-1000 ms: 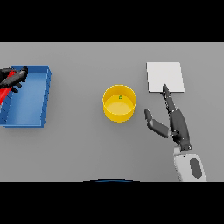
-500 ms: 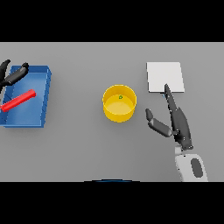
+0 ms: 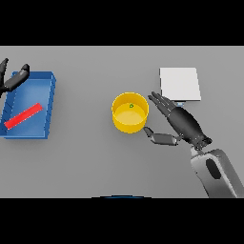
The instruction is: Pick up the red beaker and tilt it to pour out 1 green nut into yellow bowl. Pick up the yellow bowl and place it on the metallic measuring scale.
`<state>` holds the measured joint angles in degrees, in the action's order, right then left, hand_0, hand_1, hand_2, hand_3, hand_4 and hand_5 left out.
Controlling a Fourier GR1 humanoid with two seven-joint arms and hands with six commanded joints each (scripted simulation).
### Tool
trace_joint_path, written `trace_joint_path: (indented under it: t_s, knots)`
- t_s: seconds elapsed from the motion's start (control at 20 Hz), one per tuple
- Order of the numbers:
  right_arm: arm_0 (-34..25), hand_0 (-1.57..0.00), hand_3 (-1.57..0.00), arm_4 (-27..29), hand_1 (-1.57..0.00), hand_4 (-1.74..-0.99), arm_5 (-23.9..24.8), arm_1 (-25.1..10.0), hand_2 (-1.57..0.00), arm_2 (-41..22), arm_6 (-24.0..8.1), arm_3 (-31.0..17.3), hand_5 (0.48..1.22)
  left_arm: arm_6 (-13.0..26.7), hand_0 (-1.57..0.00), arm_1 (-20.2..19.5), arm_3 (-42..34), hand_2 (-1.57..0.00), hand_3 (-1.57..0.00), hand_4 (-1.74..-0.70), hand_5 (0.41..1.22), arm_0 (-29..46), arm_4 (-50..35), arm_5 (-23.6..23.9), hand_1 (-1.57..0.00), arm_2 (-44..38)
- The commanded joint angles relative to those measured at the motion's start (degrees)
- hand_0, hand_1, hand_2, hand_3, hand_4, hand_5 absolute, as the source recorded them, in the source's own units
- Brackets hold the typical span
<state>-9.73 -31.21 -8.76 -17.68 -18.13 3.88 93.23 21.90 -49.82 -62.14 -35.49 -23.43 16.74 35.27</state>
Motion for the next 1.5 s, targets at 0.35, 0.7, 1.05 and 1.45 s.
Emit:
trace_joint_path:
  t_s: [0.35, 0.7, 1.05, 1.45]
  knots:
    - [-16.71, 0.0, 0.0, -14.14, 0.0, -1.213, -9.35, -6.6, 0.0, -12.62, 5.92, -9.55, 0.705, -1.27, 0.0, 0.23, -0.8, 0.0, 0.0, -0.71, 0.682, 1.37, -0.67, -0.26, 0.0, 0.1]
    - [-25.24, 0.0, 0.0, -18.86, 0.0, -1.224, -14.72, -5.37, 0.0, -19.44, 8.4, -18.35, 0.703, -1.43, 0.0, 0.2, -0.76, 0.0, 0.0, -0.72, 0.687, 1.34, -1.37, -0.72, 0.0, -0.37]
    - [-30.55, 0.0, 0.0, -21.76, 0.0, -1.27, -16.94, -2.86, 0.0, -23.26, 8.43, -26.62, 0.727, -2.5, 0.0, -0.15, -0.66, 0.0, 0.0, -0.72, 0.682, 2.19, -1.58, -0.44, 0.0, -0.79]
    - [-31.01, -0.11, -0.1, -20.61, -0.1, -1.36, -20.4, -1.27, -0.09, -22.9, 6.16, -28.62, 0.842, -2.61, 0.0, -0.85, -1.63, 0.0, 0.0, -0.71, 0.689, 2.47, -2.17, -0.75, 0.0, -1.18]
